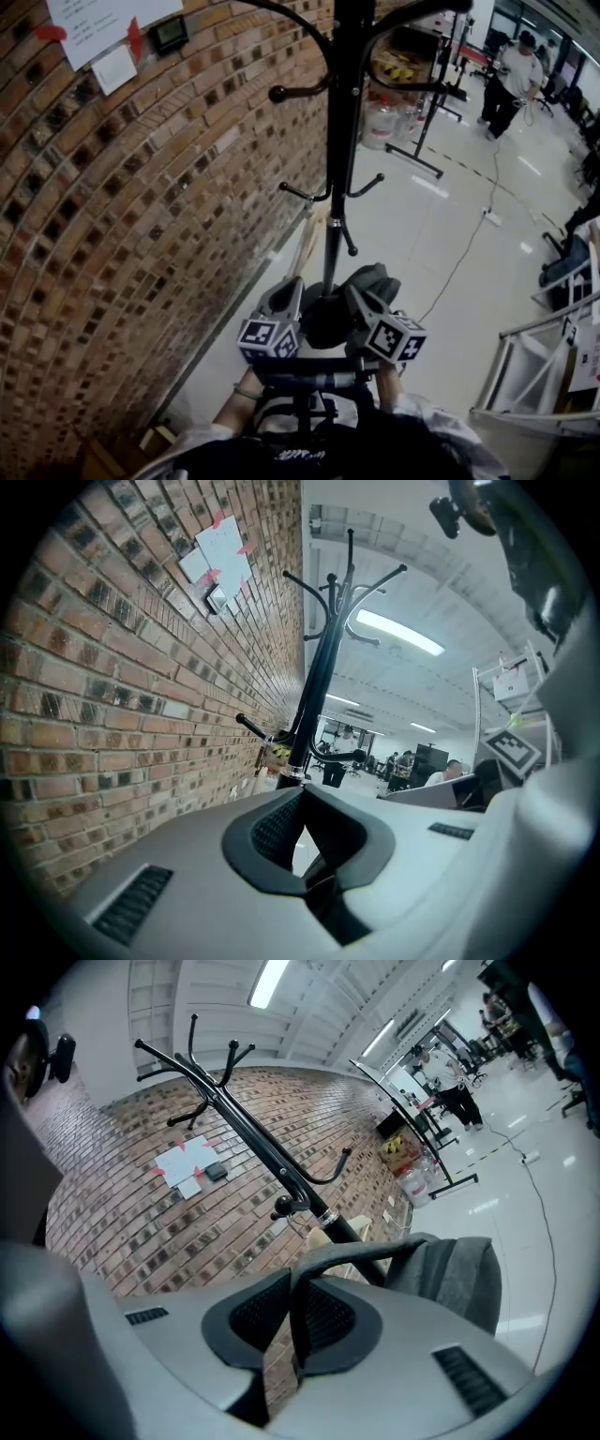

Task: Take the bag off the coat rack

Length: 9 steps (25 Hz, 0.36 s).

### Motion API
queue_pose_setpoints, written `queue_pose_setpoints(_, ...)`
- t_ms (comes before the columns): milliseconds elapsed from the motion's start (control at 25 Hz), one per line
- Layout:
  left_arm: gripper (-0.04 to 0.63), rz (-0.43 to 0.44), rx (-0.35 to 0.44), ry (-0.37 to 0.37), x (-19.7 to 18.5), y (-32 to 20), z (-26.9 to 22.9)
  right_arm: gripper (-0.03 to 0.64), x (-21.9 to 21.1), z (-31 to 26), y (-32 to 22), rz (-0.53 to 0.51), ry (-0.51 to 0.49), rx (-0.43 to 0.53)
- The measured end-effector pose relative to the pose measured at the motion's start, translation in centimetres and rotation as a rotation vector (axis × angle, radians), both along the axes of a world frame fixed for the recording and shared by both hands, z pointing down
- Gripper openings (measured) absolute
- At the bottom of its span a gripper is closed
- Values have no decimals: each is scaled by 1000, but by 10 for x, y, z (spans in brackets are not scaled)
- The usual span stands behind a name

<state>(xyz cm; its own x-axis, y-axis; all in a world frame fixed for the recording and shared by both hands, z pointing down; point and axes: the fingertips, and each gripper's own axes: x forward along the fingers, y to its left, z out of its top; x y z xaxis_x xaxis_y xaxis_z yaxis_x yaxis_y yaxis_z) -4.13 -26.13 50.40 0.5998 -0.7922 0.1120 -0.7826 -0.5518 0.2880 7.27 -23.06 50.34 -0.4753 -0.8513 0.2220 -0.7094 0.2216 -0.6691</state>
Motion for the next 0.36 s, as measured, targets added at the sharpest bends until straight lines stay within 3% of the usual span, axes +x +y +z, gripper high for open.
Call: queue_pose_setpoints(360, 5, -1, -2, 3, 0, -1, 1, 28, -4, 4, 2, -14, 8, -12)
